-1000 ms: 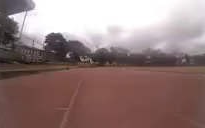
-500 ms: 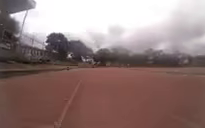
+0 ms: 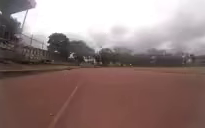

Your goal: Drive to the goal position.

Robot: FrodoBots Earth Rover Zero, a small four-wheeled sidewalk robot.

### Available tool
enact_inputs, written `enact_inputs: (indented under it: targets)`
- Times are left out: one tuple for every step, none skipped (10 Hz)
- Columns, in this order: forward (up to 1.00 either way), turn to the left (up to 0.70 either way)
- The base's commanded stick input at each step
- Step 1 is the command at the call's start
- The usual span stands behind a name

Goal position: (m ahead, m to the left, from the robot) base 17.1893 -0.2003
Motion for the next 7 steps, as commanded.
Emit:
enact_inputs:
  targets:
    - [1.0,-0.27]
    - [1.0,-0.27]
    - [1.0,-0.27]
    - [1.0,-0.27]
    - [1.0,-0.27]
    - [1.0,-0.27]
    - [1.0,-0.12]
